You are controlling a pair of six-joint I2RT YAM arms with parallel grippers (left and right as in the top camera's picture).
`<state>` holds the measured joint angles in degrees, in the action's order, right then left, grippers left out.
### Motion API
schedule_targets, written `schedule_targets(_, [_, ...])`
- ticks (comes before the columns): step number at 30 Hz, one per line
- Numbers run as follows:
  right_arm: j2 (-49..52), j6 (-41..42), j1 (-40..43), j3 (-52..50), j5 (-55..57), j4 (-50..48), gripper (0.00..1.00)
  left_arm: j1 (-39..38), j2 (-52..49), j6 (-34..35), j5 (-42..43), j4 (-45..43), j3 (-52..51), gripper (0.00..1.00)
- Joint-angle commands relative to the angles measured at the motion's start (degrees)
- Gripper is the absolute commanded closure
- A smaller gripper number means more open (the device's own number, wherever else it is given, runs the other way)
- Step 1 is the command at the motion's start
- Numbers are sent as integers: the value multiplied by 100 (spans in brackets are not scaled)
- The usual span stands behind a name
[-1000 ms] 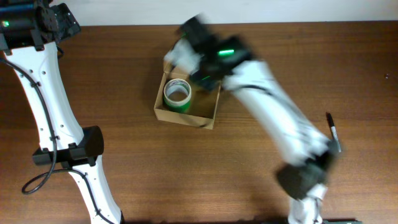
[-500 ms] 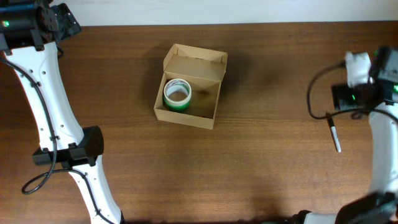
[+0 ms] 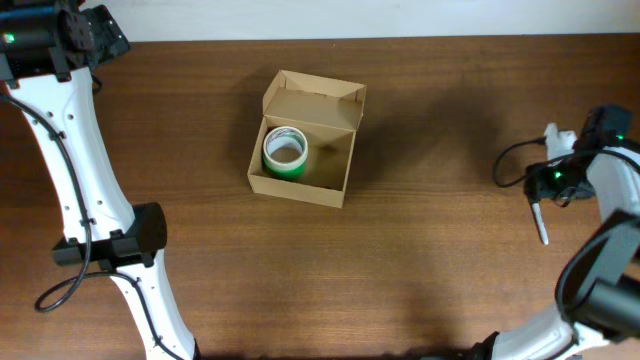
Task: Pack container
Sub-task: 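Move the right gripper to the black marker and grasp it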
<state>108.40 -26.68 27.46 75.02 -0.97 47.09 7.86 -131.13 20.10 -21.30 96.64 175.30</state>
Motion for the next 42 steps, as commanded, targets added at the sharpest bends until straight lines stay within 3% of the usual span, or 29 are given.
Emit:
schedule_targets(1, [197,61,26,2,31,48,37,20,76,-48,-59,2,-15,0])
schedule_targets(17, [673,195,31,0,702,-22,43,20,76,-48,-59,2,-15,0])
schedule_targets(20, [717,197,31,2,750,-24,54,20,76,-48,-59,2,-15,0])
schedule_targets(22, [723,197,31,0,750,-31,69,20,76,-48,-59,2,-15,0])
schedule_targets(25, [723,223,31,0,752,-37,79,20,76,-48,-59,2,-15,0])
schedule_targets(28, [723,378,31,2,748,-44,96,20,76,-48,-59,2,-15,0])
schedule_targets(32, [704,758,15,118,608,-59,96,20,76,-48,-59,2,-15,0])
schedule_targets(37, [538,957,-155,1047,-372,468,96,20,76,-48,-59,2,-15,0])
schedule_targets(42, [444,1707,-614,3161,-839,1784,96,20,76,-48,-59,2,-15,0])
